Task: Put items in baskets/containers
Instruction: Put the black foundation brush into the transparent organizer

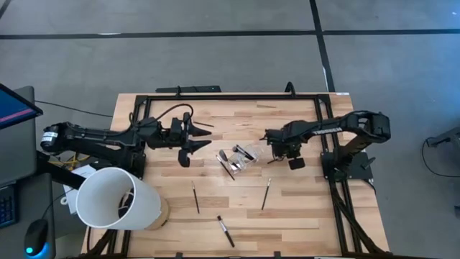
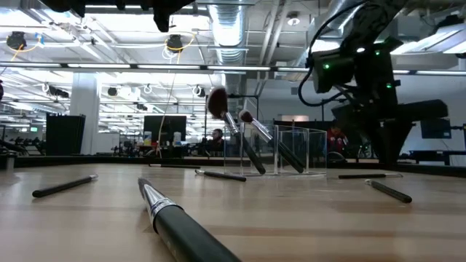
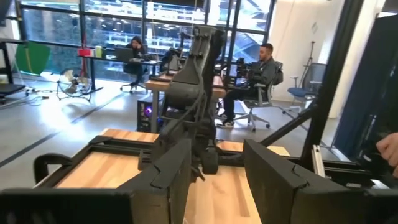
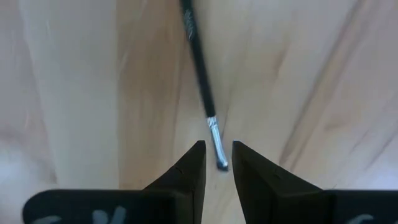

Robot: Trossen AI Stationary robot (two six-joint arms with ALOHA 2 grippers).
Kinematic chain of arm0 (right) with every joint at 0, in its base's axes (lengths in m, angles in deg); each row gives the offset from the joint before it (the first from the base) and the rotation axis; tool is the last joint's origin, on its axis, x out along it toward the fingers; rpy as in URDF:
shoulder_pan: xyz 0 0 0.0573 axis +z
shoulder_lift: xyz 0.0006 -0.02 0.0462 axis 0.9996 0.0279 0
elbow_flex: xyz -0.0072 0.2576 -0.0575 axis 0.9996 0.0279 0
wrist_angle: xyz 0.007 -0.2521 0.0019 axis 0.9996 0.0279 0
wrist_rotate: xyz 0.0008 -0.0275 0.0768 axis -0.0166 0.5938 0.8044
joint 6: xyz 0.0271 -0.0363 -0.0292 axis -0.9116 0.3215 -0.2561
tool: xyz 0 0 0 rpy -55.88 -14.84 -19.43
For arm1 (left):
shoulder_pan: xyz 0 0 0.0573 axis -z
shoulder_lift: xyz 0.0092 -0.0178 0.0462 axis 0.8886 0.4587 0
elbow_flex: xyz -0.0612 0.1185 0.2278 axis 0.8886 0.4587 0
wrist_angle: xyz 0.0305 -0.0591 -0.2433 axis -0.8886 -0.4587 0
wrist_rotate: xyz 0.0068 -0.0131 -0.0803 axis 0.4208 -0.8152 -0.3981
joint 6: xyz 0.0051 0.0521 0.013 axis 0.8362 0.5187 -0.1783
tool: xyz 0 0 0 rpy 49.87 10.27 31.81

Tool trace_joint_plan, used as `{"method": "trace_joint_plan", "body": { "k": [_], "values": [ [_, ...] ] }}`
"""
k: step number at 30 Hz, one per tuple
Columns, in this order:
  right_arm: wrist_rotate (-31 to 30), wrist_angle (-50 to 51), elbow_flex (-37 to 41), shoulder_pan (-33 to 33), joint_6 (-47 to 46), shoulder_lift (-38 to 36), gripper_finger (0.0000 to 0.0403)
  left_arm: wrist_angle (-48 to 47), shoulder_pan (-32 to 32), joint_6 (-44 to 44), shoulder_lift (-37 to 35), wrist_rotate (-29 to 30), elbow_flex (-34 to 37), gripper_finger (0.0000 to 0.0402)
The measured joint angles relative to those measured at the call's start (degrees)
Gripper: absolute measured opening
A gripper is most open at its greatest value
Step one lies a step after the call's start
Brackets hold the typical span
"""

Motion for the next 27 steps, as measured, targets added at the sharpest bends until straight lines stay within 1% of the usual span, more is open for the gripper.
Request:
{"method": "trace_joint_plan", "body": {
  "k": [6, 12, 20, 24, 27],
  "values": [
    [1.93, -4.99, -0.02, 0.82, 0.46, 0.56, 0.007, -0.03, -1.94, 0.0, 0.0, -0.32, 0.0, 0.0144],
    [2.26, -5.1, -0.02, 1.88, 1.33, 0.51, 0.007, -0.36, -3.47, 0.0, 0.0, -1.82, 0.0, 0.0144],
    [2.23, -4.89, 0.03, 1.26, 1.09, 0.51, 0.007, -0.4, -4.51, 0.0, 0.0, -1.95, 0.0, 0.0144],
    [2.15, -8.18, 3.01, 1.27, -0.02, 0.51, 0.007, -0.4, -4.47, 0.0, 0.0, -1.97, 0.0, 0.0144],
    [0.64, -9.68, 5.27, 1.79, -1.17, 0.27, 0.007, -0.44, -4.47, 0.0, 0.0, -1.96, 0.0, 0.0144]
  ]
}}
